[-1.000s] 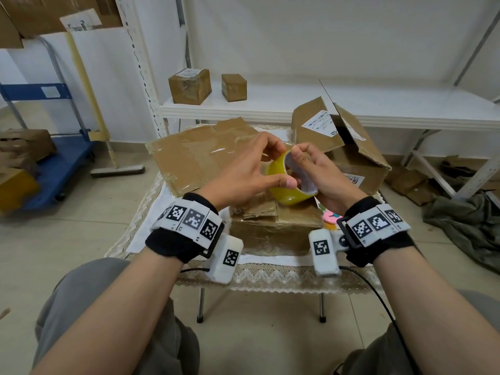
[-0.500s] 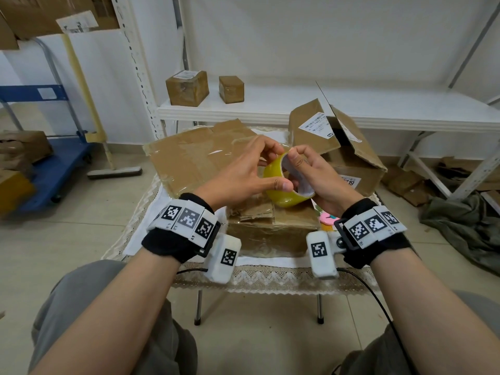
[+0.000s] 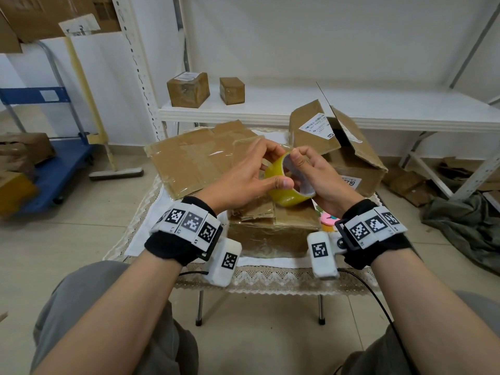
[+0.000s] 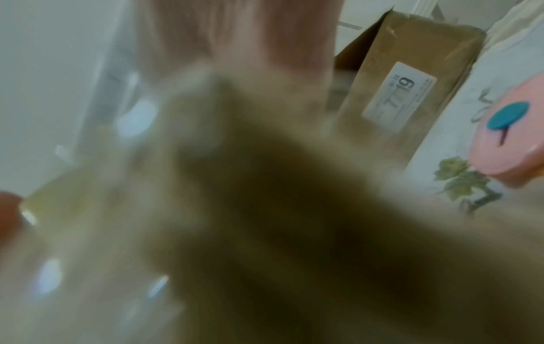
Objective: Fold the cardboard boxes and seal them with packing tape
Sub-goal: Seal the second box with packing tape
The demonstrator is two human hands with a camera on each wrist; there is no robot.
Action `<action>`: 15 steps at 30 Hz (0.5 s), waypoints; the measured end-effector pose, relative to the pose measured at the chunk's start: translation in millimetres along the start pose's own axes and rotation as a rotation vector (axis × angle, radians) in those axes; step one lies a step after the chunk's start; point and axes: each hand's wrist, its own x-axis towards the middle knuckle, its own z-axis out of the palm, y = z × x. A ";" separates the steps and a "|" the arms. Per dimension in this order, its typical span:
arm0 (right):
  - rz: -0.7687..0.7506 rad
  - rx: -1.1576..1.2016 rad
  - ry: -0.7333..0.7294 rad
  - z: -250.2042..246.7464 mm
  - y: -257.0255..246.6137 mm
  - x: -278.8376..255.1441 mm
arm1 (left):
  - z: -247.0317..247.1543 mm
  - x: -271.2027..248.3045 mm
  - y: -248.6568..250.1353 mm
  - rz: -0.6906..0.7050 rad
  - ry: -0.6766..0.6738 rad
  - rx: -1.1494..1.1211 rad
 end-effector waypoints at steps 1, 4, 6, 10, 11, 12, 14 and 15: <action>0.001 0.002 -0.004 -0.7 1.0 0.5 | 0.0 0.0 0.8 0.002 0.000 0.005; 0.004 0.018 -0.012 -0.9 1.0 0.3 | 0.1 0.3 2.6 -0.001 -0.017 0.016; 0.000 0.024 -0.016 -0.8 1.3 0.2 | -0.7 0.5 3.0 -0.003 -0.030 0.016; 0.005 0.016 -0.017 -0.6 2.0 0.6 | -2.9 0.0 4.3 -0.053 -0.067 -0.017; 0.007 0.014 -0.017 -0.8 1.8 0.7 | -2.7 -0.3 4.8 -0.065 -0.071 -0.029; 0.009 0.013 -0.018 -0.7 1.0 0.3 | -1.9 -0.3 5.0 -0.069 -0.072 -0.033; 0.005 0.001 -0.012 -0.1 -0.3 -0.7 | -0.4 -0.3 4.6 -0.065 -0.053 -0.027; 0.000 -0.004 -0.006 0.0 -0.5 -0.8 | 0.0 -0.2 4.5 -0.061 -0.030 -0.025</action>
